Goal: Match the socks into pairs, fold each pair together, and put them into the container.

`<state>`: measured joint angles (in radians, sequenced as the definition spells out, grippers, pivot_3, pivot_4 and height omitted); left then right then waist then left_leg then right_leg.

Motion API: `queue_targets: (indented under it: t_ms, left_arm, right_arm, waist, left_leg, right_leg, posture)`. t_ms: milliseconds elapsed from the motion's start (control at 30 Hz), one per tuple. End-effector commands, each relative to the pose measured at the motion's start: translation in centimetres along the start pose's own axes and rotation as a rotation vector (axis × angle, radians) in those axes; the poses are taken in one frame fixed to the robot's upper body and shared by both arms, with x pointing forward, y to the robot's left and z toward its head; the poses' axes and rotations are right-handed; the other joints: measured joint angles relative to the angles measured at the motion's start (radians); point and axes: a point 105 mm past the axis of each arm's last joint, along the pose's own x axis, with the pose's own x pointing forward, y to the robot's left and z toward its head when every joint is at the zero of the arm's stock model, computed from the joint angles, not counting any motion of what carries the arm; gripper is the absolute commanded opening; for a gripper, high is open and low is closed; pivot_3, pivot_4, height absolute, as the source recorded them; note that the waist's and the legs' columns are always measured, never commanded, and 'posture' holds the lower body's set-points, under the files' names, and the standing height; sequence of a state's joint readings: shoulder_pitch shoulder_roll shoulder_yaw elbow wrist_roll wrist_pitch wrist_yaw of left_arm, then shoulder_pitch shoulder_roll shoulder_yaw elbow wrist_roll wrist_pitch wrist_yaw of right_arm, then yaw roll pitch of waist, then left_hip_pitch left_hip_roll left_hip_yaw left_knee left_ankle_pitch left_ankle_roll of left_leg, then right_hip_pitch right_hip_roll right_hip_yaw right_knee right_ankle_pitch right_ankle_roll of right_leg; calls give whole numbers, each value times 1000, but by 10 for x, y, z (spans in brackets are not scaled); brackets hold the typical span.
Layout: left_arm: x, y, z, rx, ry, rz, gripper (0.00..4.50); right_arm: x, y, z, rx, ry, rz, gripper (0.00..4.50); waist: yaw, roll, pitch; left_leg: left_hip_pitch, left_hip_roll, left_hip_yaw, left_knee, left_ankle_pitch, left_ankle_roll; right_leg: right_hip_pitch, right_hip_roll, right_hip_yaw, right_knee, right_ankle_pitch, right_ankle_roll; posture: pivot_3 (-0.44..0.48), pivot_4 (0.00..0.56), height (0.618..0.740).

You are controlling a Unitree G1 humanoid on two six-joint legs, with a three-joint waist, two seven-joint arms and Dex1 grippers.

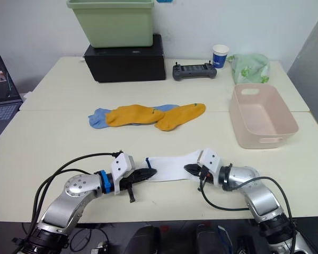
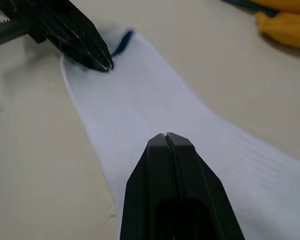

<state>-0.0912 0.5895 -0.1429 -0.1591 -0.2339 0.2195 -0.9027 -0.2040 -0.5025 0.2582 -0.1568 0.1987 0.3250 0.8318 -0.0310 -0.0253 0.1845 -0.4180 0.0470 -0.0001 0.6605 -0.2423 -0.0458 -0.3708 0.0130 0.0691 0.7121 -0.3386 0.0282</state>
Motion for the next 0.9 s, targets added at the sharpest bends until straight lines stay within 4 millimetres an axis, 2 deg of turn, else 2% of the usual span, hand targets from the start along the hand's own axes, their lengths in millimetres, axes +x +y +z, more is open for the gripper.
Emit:
queue_targets:
  t_ms: [33,167,267,433,500,533,600,700,767,900]
  left_arm:
    - [-3,4,-4,21,19,30,42]
    - [-9,3,-5,-11,9,38,42]
    - [-15,7,4,-46,-28,65,42]
    - [-30,22,23,-112,-92,160,42]
    - [-39,31,28,-143,-119,218,42]
    - [-50,44,29,-146,-136,301,42]
    - [-70,68,27,-141,-154,465,0]
    - [-106,94,11,-146,-150,689,621]
    - [-116,96,1,-149,-138,750,1251]
    - [-112,85,-12,-156,-118,762,2603]
  right_arm:
    - [-8,-7,0,5,-4,-48,0]
    - [-25,-11,-8,11,31,-65,0]
    - [-42,-15,-8,16,41,-83,0]
    - [-60,-8,17,44,-43,-40,0]
    - [-64,-13,31,46,-92,-70,0]
    - [-68,-24,36,20,-106,-133,0]
    - [-75,-43,41,-19,-113,-257,378]
    - [-86,-67,31,-66,-98,-417,1305]
    - [-87,-69,26,-52,-107,-446,2029]
    - [-80,-60,13,-12,-110,-449,3505]
  waist:
    - [0,0,0]
    - [0,0,0]
    - [0,0,0]
    - [0,0,0]
    - [-5,0,0]
    - [-6,0,0]
    - [-7,0,0]
    - [-4,0,0]
    - [-1,0,0]
    - [0,0,0]
  left_leg:
    - [0,0,0,0,0,0]
    - [0,0,0,0,0,0]
    - [0,0,0,0,0,0]
    - [0,0,-1,0,0,0]
    - [0,1,-1,0,0,0]
    - [1,1,-1,0,0,0]
    - [1,1,-1,0,0,0]
    - [0,1,-1,0,0,0]
    - [0,0,-1,0,0,0]
    - [-1,0,1,-1,0,0]
  right_leg:
    - [0,0,0,0,0,0]
    - [1,0,0,0,0,0]
    - [1,0,0,0,0,0]
    - [1,0,-1,0,0,0]
    - [1,0,0,0,0,0]
    - [1,0,0,1,0,0]
    - [0,0,0,1,0,0]
    - [0,0,0,0,0,0]
    - [0,0,0,-1,0,0]
    - [0,-4,1,-2,0,0]
  posture:
    - [0,150,740]
    - [0,150,740]
    - [0,150,740]
    - [0,150,740]
    - [0,150,740]
    - [0,150,740]
    - [0,150,740]
    - [0,150,740]
    - [0,150,740]
    - [0,150,740]
